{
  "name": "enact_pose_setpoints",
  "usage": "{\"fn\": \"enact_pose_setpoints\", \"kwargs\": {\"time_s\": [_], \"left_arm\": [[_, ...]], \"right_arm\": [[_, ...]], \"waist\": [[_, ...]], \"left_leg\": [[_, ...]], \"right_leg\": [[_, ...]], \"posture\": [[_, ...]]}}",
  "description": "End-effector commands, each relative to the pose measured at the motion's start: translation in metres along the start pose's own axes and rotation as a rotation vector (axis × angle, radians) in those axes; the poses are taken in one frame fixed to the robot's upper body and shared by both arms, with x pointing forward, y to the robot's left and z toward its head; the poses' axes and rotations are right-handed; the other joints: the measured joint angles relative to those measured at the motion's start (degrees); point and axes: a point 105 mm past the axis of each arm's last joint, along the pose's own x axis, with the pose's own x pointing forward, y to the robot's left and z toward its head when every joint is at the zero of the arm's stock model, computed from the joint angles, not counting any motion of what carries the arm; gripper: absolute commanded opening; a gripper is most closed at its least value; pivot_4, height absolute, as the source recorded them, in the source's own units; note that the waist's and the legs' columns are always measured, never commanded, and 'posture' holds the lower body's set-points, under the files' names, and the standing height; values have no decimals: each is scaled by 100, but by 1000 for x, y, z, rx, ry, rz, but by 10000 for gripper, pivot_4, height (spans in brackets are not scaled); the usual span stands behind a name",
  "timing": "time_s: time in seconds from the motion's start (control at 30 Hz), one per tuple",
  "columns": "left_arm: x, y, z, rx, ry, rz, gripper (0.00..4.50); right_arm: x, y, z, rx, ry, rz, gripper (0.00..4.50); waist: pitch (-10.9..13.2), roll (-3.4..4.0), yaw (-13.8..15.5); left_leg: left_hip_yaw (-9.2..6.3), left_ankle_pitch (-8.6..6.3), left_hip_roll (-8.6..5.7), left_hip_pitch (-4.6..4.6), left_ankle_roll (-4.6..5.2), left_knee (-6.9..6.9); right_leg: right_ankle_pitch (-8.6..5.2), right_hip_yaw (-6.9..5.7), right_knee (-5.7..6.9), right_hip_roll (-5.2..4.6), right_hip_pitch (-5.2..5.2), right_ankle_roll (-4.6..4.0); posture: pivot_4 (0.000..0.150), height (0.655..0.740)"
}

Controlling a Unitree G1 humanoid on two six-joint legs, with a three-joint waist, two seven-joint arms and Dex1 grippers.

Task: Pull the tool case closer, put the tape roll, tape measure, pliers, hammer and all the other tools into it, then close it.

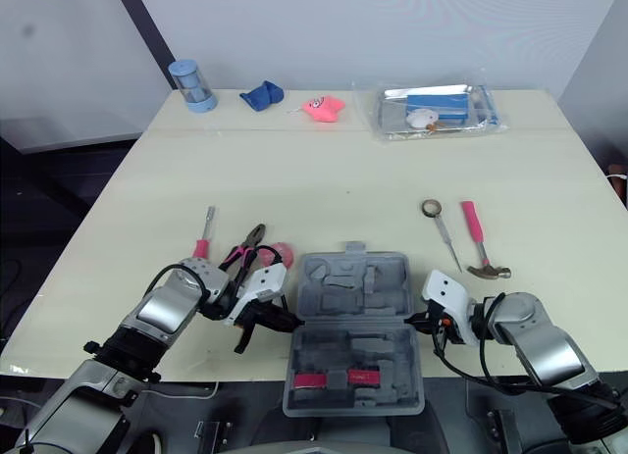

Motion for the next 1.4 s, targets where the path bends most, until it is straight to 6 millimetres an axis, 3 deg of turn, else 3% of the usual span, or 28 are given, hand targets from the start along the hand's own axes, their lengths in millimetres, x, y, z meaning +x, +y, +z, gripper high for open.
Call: {"fn": "enact_pose_setpoints", "kwargs": {"time_s": [0.03, 1.4], "left_arm": [[6, -7, 0, 15, 6, -41, 0], [5, 10, 13, 20, -36, 49, 0]], "right_arm": [[-1, 5, 8, -25, -25, 19, 160], [-6, -3, 3, -18, -5, 2, 160]], "waist": [[0, 0, 2], [0, 0, 60]], "left_leg": [[0, 0, 0, 0, 0, 0], [0, 0, 0, -1, 0, 8]], "right_leg": [[0, 0, 0, 0, 0, 0], [0, 0, 1, 0, 3, 0]], "posture": [[1500, 7400], [1500, 7400]]}}
